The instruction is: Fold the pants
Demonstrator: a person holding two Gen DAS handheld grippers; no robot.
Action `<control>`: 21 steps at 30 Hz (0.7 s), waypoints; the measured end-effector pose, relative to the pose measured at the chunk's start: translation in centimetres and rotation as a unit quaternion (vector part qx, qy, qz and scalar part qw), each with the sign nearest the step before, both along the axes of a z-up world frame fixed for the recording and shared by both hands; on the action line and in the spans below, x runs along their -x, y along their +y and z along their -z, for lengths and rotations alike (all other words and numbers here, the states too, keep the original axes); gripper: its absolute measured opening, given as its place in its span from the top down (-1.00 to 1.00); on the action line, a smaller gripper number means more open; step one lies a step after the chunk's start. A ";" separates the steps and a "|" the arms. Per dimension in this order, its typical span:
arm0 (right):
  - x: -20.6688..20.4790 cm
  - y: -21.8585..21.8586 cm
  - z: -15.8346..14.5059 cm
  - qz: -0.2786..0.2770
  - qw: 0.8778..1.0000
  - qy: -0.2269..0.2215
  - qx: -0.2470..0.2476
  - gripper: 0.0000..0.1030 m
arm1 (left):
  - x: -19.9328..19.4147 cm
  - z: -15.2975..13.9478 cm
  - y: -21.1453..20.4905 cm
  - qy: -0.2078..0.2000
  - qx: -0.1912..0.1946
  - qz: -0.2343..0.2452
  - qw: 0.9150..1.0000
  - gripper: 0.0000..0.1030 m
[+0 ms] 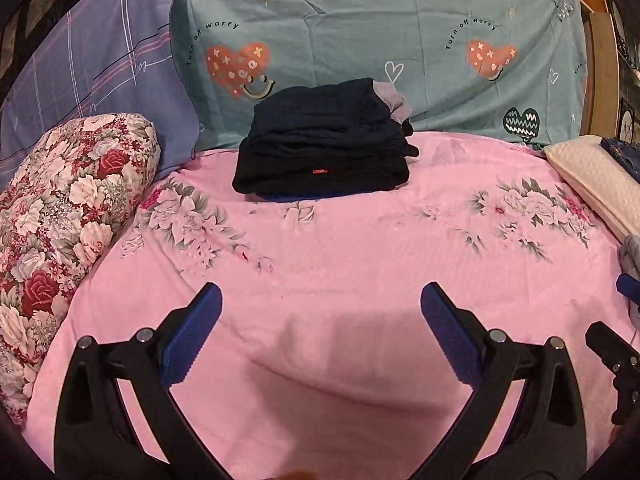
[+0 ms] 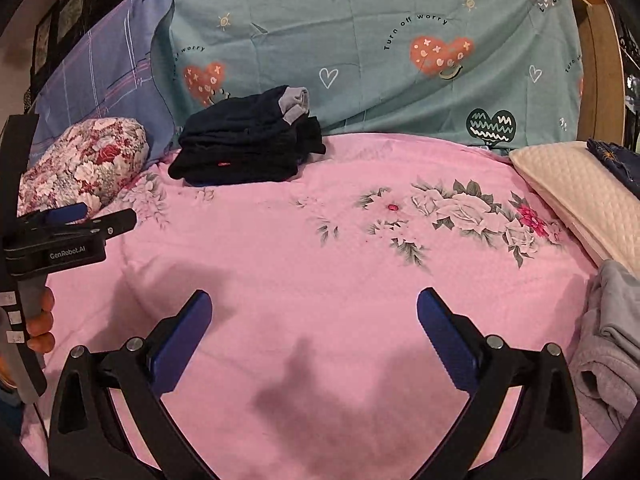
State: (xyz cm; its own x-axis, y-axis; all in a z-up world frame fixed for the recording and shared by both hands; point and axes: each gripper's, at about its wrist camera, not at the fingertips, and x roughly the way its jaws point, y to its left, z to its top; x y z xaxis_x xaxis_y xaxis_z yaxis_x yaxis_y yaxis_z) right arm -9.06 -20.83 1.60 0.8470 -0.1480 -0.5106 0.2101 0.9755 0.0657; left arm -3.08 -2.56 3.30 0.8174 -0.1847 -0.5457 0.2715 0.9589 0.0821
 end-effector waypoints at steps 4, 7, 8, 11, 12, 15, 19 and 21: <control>-0.4 0.3 0.8 0.006 1.000 0.017 0.018 -0.97 | -0.2 0.5 0.0 0.001 -0.011 -0.007 1.000 -0.96; -0.5 0.4 1.1 0.007 0.999 0.022 0.026 -0.97 | -0.1 0.5 0.1 0.003 -0.007 -0.007 1.000 -0.96; -0.5 0.5 1.1 0.008 0.999 0.024 0.029 -0.97 | -0.2 0.5 0.1 0.003 -0.007 -0.008 1.000 -0.96; -0.5 0.8 1.2 0.005 0.999 0.024 0.035 -0.97 | -0.3 0.8 0.0 0.009 -0.009 -0.009 1.000 -0.96; -0.4 0.8 1.1 0.005 0.999 0.023 0.037 -0.97 | -0.4 0.9 0.0 0.011 -0.009 -0.009 1.000 -0.96; -0.3 1.0 1.0 0.002 0.999 0.020 0.043 -0.97 | -0.7 1.3 0.0 0.020 -0.010 -0.012 1.000 -0.96; -0.2 1.1 0.9 -0.001 0.999 0.021 0.042 -0.97 | -0.9 1.6 0.0 0.024 -0.013 -0.015 0.999 -0.96; -0.3 1.2 1.0 -0.002 0.999 0.025 0.043 -0.97 | -1.0 1.7 0.0 0.026 -0.014 -0.015 0.999 -0.96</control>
